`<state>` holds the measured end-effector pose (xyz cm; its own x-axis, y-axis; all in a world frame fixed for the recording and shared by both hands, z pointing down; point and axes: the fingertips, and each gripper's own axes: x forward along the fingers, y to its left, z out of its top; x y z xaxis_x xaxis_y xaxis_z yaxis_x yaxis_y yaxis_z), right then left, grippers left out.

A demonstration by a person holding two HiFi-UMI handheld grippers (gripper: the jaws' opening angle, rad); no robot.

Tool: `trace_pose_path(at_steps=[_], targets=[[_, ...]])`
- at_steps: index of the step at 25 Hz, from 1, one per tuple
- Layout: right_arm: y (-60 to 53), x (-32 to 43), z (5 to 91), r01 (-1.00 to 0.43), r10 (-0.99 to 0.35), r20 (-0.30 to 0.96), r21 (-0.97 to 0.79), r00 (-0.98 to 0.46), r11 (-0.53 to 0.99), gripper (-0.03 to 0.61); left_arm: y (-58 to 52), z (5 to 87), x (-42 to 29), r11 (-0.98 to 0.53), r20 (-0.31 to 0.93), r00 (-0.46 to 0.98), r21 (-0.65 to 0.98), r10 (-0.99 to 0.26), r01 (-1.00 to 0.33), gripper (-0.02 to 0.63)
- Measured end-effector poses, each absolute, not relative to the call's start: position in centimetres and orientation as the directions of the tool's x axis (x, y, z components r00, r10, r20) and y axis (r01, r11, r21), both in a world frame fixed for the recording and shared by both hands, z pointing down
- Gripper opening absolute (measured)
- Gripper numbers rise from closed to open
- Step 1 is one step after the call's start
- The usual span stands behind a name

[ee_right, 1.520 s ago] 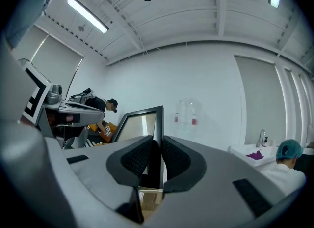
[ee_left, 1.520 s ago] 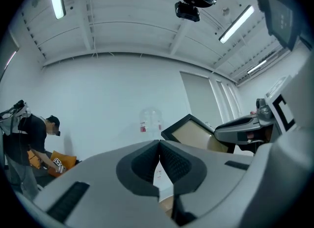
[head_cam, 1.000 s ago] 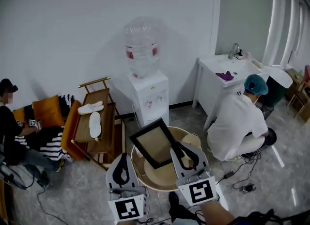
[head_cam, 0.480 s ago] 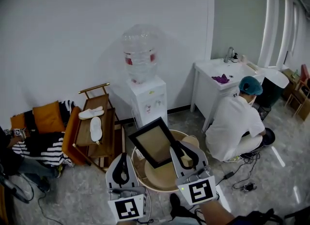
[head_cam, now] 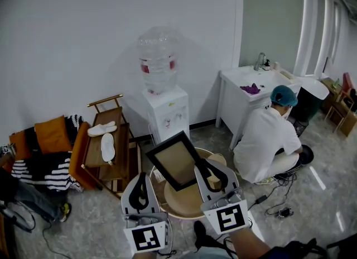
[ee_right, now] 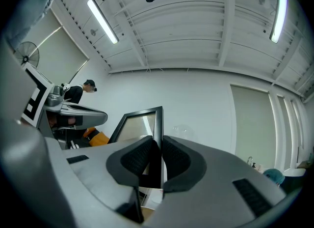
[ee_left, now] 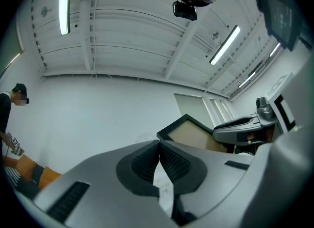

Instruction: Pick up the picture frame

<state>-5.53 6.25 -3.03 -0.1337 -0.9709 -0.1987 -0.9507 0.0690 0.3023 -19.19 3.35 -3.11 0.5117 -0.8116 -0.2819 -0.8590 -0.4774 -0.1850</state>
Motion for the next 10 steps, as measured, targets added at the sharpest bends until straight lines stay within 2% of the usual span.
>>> trace_pose_path(at_steps=[10], targets=[[6.08,-5.31,-3.08,-0.951,-0.971,-0.200,0.302,-0.130,0.065,0.080,3.01,-3.14,-18.87,-0.483,-0.277,0.517,-0.187,-0.810,-0.856,0.015]])
